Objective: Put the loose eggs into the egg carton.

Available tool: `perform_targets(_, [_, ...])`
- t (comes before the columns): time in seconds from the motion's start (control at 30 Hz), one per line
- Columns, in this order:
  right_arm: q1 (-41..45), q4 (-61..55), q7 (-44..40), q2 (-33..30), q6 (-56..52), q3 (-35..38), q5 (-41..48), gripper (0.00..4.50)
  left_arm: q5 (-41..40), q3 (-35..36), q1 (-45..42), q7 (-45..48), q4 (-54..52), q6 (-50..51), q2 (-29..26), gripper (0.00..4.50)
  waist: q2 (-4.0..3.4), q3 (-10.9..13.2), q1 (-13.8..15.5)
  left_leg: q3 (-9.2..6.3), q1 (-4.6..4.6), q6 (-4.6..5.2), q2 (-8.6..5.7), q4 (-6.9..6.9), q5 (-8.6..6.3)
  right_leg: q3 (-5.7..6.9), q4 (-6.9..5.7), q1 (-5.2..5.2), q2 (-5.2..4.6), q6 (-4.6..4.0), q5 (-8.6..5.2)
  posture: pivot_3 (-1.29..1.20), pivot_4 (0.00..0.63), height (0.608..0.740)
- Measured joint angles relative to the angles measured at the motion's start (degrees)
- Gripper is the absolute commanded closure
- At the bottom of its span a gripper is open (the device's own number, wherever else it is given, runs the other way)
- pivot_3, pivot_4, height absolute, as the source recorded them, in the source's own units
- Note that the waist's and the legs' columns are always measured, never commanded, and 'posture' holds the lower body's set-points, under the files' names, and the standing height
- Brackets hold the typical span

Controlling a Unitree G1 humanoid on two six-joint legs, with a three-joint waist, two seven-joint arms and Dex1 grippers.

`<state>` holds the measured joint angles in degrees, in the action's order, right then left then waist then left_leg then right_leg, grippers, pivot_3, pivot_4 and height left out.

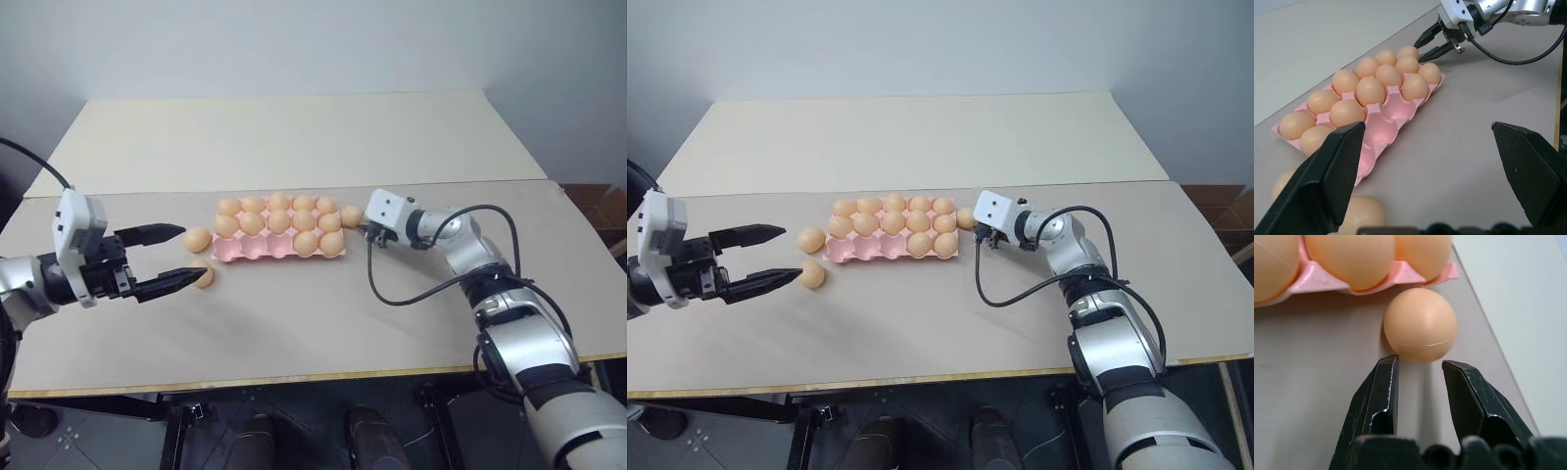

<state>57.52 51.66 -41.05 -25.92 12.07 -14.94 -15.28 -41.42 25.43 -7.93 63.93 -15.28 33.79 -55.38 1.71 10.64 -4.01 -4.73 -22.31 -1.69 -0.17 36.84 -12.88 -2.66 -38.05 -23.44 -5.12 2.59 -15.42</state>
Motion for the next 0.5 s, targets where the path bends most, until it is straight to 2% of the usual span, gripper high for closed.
perform_targets(0.33, [-2.98, -4.34, -2.78, -2.37, -0.43, 0.24, 0.81, 2.78, 0.60, -0.60, -0.35, 0.30, 0.36, -0.90, 0.00, 0.00, 0.00, 0.00, -0.10, 0.01, 0.00, 0.00, 0.01, 0.00, 0.00, 0.00, 0.00, 0.00, 0.01, 0.00, 0.00, 0.00, 0.150, 0.740])
perform_targets(0.43, [-3.00, -5.42, -4.59, -2.41, -1.54, 0.25, 0.98, 2.22, 0.60, -0.60, -0.35, 0.30, 0.35, -0.89, 0.00, 0.00, 0.00, 0.00, -0.04, 0.00, 0.00, 0.00, 0.01, 0.00, 0.00, 0.00, 0.00, 0.00, 0.01, 0.00, 0.00, 0.00, 0.150, 0.740])
perform_targets(0.5, [-3.16, -6.99, -6.56, -2.94, -2.18, 0.25, 1.02, 1.58, 0.59, -0.59, -0.34, 0.28, 0.34, -0.89, 0.00, 0.00, 0.00, 0.00, 0.01, 0.00, -0.01, 0.00, 0.00, 0.00, 0.00, 0.00, 0.00, 0.00, 0.00, 0.00, 0.00, 0.00, 0.150, 0.740])
